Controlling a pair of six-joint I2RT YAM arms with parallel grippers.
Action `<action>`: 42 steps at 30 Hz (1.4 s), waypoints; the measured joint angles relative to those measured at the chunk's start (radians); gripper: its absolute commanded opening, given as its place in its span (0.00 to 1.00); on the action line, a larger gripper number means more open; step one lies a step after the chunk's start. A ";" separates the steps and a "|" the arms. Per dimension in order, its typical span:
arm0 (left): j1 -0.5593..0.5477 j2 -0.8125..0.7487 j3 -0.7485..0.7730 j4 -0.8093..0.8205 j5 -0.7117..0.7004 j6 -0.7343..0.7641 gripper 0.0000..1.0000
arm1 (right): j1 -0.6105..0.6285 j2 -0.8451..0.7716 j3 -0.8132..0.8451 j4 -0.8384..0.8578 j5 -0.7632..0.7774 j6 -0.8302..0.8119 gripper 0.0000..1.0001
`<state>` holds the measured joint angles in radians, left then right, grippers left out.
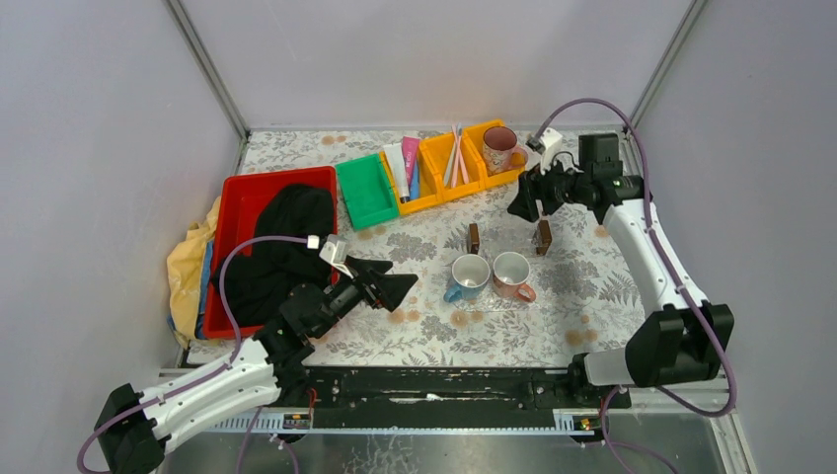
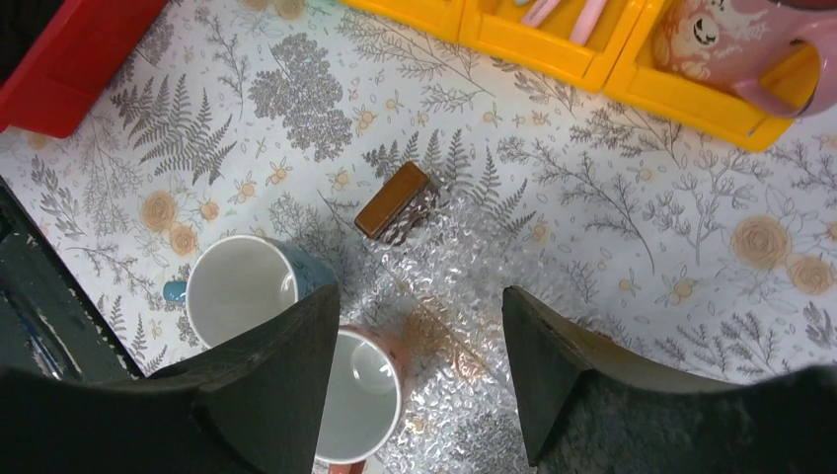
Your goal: Prepare toiletry sets of a toothbrush and toothpaste on the tray
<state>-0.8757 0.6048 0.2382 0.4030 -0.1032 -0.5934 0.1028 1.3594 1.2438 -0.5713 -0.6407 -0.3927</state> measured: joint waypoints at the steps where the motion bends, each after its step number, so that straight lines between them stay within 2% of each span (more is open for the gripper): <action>1: 0.000 -0.001 0.000 0.000 0.000 0.000 1.00 | 0.000 0.017 0.019 0.000 -0.006 0.000 0.68; 12: 0.000 -0.012 0.000 -0.009 -0.001 0.000 1.00 | -0.001 0.178 0.218 -0.009 -0.036 0.003 0.69; 30: 0.000 -0.009 0.000 -0.015 -0.013 0.001 1.00 | -0.001 0.380 0.410 -0.003 -0.030 0.019 0.69; 37: 0.000 -0.009 0.000 -0.040 -0.026 0.005 1.00 | -0.001 0.567 0.595 0.016 0.060 0.062 0.68; 42: 0.001 -0.010 0.000 -0.066 -0.040 0.008 1.00 | -0.001 0.685 0.702 0.039 0.167 0.104 0.64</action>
<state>-0.8745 0.5945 0.2382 0.3370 -0.1436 -0.5854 0.1017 2.0445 1.9457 -0.5327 -0.4732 -0.2886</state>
